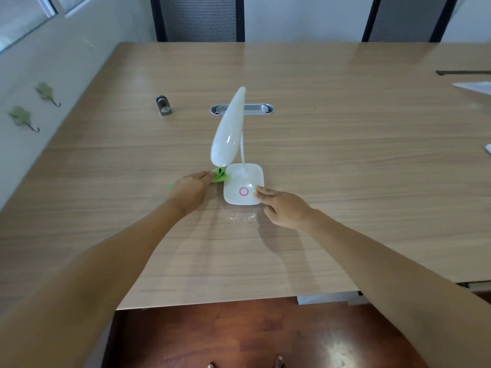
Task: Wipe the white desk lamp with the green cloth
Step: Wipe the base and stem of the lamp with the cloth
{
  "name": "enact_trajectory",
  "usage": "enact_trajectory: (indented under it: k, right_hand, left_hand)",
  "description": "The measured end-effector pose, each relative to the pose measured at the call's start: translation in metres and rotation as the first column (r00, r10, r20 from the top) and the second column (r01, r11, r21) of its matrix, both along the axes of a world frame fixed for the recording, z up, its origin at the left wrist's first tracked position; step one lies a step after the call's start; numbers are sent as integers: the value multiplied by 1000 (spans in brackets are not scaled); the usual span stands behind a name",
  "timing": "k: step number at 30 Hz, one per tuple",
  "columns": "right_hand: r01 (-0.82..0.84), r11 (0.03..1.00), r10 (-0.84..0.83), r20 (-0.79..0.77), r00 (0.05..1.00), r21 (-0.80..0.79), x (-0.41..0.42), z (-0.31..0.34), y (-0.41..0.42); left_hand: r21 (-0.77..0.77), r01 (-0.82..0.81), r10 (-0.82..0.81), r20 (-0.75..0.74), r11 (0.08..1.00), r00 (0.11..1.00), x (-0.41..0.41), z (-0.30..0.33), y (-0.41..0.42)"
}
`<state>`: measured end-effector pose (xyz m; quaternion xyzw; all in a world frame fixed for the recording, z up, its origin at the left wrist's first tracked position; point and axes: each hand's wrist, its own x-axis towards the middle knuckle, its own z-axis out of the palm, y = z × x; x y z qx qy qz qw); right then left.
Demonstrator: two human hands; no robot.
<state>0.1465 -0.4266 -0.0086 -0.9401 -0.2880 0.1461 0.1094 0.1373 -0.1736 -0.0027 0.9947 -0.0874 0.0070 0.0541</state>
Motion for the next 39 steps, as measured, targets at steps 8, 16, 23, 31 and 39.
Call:
enact_trajectory:
  k: [8,16,23,31,39]
  right_hand:
    - [8,1000,-8,-11,1000,2,1,-3,0]
    - [15,1000,-15,-4,1000,17,1,-2,-1]
    - [21,1000,-20,-13,1000,18,-1,-1,-1]
    - [18,1000,-18,-23,1000,10,1,-4,1]
    - [8,1000,-8,-21,1000,0,2,-1,1]
  left_hand:
    - [1,194,-188,236,981,953,-10,-3,-28]
    - [203,279,-296,59,939,953,-10,-9,-26]
    - [38,78,-83,128,996,988,-7,5,-9]
    - [232,324,-360,134,917,923,5,-3,-49]
    - [190,124,-123,-17,974,992,17,12,-30]
